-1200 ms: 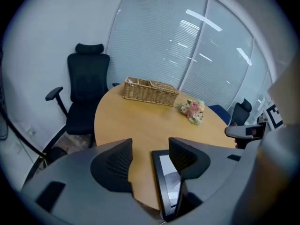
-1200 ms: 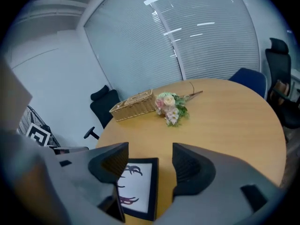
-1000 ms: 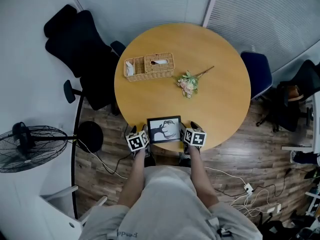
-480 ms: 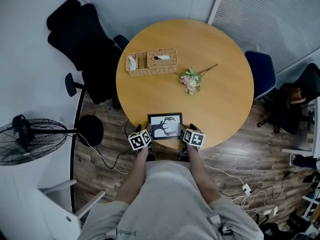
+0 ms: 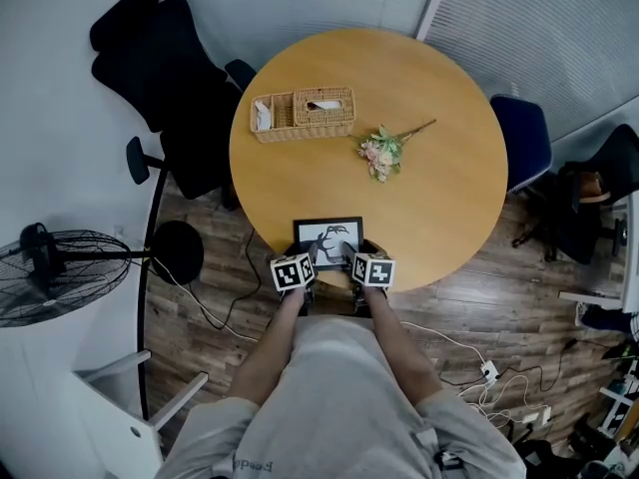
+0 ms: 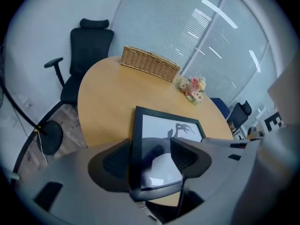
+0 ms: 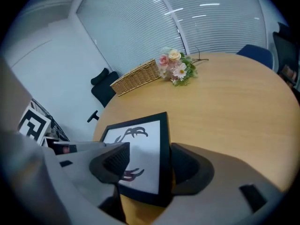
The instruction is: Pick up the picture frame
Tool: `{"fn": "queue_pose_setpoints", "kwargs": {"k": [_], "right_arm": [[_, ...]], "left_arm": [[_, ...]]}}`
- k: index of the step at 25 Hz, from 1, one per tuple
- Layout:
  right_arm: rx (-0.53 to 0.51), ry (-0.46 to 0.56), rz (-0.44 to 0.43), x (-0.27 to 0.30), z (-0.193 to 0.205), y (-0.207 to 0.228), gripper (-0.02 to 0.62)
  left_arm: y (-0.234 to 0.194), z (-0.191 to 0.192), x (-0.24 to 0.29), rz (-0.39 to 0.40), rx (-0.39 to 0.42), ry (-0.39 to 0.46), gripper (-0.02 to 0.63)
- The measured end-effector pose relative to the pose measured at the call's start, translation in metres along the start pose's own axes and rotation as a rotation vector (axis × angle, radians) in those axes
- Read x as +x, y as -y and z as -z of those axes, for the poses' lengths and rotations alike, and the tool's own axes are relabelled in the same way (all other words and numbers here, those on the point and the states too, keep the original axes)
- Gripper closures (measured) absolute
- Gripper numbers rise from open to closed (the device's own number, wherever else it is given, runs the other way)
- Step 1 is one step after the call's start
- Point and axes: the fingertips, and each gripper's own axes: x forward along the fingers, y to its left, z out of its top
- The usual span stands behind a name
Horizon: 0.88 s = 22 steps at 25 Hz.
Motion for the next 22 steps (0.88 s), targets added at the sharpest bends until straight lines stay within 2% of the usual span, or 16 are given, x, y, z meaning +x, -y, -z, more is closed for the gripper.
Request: {"fn": "queue_pose_setpoints", "kwargs": {"k": [1,5,7,11,13,15,16,17,19,22], "right_arm": [[-0.002,-0.018,0.002,0.001,0.0,-0.004,0.327],[-0.093,-0.069,0.064,0.006,0.007,-0.004,0.33],[-0.091,-0.044,0.074,0.006,0.007,0.002,0.349],[-0.086,-0.012,0.095,0.002,0.006,0.012,0.432],[-0.047,0.011,0.081,0.002,0.005,0.016,0.452],[0.057,0.034,0.051,0.0,0.004,0.023,0.494],[0.109,0.04,0.036,-0.002,0.004,0.027,0.511],[0.135,0.038,0.028,-0.002,0.004,0.029,0.512],[0.089,0.012,0.049,-0.001,0.003,0.027,0.514],[-0.114,-0.058,0.148,0.0,0.003,0.02,0.514]], "left_arm": [[0.003,-0.001,0.001,-0.012,-0.008,-0.019,0.315],[0.006,0.005,0.002,-0.054,0.127,-0.058,0.31],[0.005,0.007,0.003,-0.049,0.124,-0.048,0.31],[0.001,0.005,0.001,-0.059,0.117,-0.037,0.33],[-0.009,0.002,-0.003,-0.048,0.051,-0.008,0.392],[-0.022,0.0,-0.006,-0.009,-0.111,0.027,0.476],[-0.026,0.0,-0.007,0.013,-0.176,0.036,0.502],[-0.028,0.0,-0.007,0.024,-0.197,0.039,0.502],[-0.026,-0.001,-0.006,0.004,-0.141,0.034,0.506],[-0.023,0.0,-0.004,-0.063,-0.062,0.01,0.506]]}}
